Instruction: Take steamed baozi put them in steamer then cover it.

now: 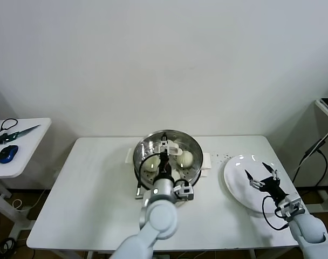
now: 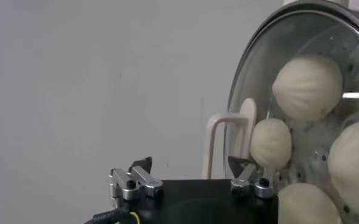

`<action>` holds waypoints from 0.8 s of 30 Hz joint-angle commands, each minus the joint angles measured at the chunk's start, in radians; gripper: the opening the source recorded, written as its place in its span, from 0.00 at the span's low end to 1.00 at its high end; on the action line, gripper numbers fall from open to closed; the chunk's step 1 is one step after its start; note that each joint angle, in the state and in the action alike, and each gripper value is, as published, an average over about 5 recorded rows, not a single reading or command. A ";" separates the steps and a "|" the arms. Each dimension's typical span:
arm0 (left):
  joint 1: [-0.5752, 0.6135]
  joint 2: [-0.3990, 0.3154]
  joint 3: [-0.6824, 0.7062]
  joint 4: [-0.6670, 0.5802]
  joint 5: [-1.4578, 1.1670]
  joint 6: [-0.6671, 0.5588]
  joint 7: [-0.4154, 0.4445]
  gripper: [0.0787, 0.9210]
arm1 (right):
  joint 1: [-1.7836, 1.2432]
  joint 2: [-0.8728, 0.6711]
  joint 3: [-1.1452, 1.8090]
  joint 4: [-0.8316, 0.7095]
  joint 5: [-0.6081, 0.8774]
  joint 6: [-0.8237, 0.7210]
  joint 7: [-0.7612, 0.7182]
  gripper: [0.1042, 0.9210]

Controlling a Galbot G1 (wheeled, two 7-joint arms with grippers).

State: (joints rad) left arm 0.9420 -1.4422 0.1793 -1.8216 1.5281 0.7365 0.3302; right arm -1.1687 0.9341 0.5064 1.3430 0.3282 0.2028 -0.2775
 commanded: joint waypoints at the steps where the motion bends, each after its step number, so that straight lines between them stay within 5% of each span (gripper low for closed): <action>1: 0.069 0.073 -0.042 -0.170 -0.056 0.043 -0.004 0.86 | -0.003 -0.001 0.008 0.020 -0.006 -0.044 0.018 0.88; 7: 0.166 0.132 -0.116 -0.284 -0.157 0.015 -0.071 0.88 | -0.009 -0.002 0.017 0.042 0.025 -0.066 0.034 0.88; 13: 0.267 0.146 -0.255 -0.344 -0.513 -0.055 -0.309 0.88 | -0.021 0.004 0.024 0.058 0.029 -0.064 0.038 0.88; 18: 0.376 0.145 -0.446 -0.350 -0.832 -0.253 -0.523 0.88 | -0.034 0.011 0.032 0.076 0.022 -0.061 0.037 0.88; 24: 0.521 0.090 -0.675 -0.348 -1.158 -0.507 -0.602 0.88 | -0.055 0.018 0.042 0.100 0.024 -0.056 0.035 0.88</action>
State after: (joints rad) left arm 1.2197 -1.3232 -0.1221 -2.1139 0.9925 0.7326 0.0069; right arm -1.2053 0.9477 0.5396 1.4138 0.3463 0.1509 -0.2470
